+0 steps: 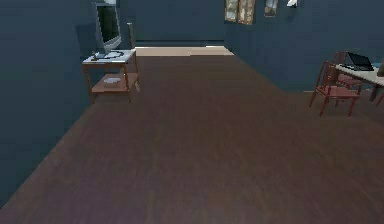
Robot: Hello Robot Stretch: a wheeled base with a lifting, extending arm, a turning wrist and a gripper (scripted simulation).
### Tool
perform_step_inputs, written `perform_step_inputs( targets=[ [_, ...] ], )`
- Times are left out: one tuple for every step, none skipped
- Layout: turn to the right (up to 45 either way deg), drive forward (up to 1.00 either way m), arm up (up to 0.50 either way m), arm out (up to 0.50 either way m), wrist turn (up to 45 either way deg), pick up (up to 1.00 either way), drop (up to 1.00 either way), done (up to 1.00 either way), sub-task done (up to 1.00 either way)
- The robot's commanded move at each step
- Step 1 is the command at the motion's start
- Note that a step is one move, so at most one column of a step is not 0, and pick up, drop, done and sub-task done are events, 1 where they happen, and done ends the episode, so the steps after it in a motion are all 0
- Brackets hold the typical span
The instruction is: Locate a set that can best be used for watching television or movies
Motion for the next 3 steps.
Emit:
perform_step_inputs(
  targets=[
    [0.0, 0.7, 0.0, 0.0, 0.0, 0.0, 0.0, 0.0, 0.0],
    [-15.0, 0.0, 0.0, 0.0, 0.0, 0.0, 0.0, 0.0, 0.0],
    [0.0, 1.0, 0.0, 0.0, 0.0, 0.0, 0.0, 0.0, 0.0]
  ],
)
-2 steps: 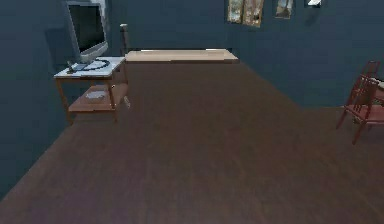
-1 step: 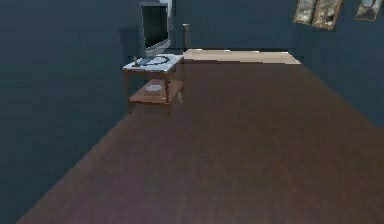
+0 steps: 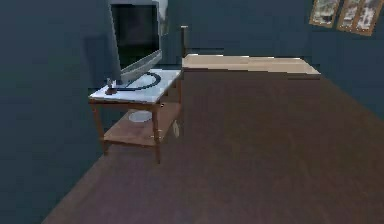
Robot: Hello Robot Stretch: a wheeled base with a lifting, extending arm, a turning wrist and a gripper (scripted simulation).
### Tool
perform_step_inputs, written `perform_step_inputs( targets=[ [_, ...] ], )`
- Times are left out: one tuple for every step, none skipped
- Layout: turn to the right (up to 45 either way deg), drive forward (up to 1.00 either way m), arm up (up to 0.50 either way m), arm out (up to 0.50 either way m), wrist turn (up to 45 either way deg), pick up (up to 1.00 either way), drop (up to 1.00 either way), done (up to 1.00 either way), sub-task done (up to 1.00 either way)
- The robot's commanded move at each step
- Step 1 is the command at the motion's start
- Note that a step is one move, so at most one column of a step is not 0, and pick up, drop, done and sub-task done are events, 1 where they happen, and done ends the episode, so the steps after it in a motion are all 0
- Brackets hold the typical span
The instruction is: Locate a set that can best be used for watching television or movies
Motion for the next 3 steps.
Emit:
perform_step_inputs(
  targets=[
    [0.0, 1.0, 0.0, 0.0, 0.0, 0.0, 0.0, 0.0, 0.0],
    [0.0, 0.25, 0.0, 0.0, 0.0, 0.0, 0.0, 0.0, 0.0],
    [-27.0, 0.0, 0.0, 0.0, 0.0, 0.0, 0.0, 0.0, 0.0]
  ],
)
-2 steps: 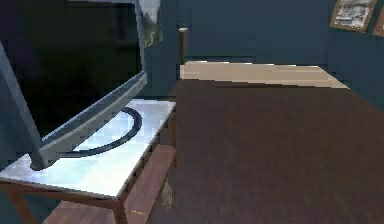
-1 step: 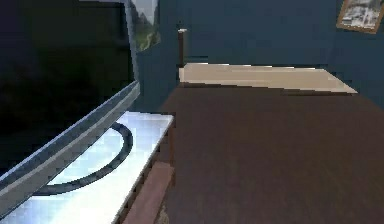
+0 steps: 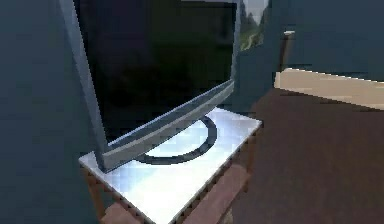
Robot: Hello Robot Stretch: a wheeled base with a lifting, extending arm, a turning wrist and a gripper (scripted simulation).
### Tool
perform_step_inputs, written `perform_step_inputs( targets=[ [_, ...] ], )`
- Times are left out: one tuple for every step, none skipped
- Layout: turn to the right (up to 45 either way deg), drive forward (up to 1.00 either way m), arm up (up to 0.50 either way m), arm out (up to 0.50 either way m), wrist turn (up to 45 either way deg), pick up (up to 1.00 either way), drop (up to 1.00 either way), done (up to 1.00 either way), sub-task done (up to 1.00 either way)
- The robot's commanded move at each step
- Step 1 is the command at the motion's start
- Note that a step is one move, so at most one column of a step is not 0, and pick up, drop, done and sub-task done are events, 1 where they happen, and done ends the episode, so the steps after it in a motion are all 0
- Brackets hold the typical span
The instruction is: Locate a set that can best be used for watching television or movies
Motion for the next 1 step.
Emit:
perform_step_inputs(
  targets=[
    [0.0, 0.0, 0.0, 0.0, 0.0, 0.0, 0.0, 1.0, 0.0]
  ],
)
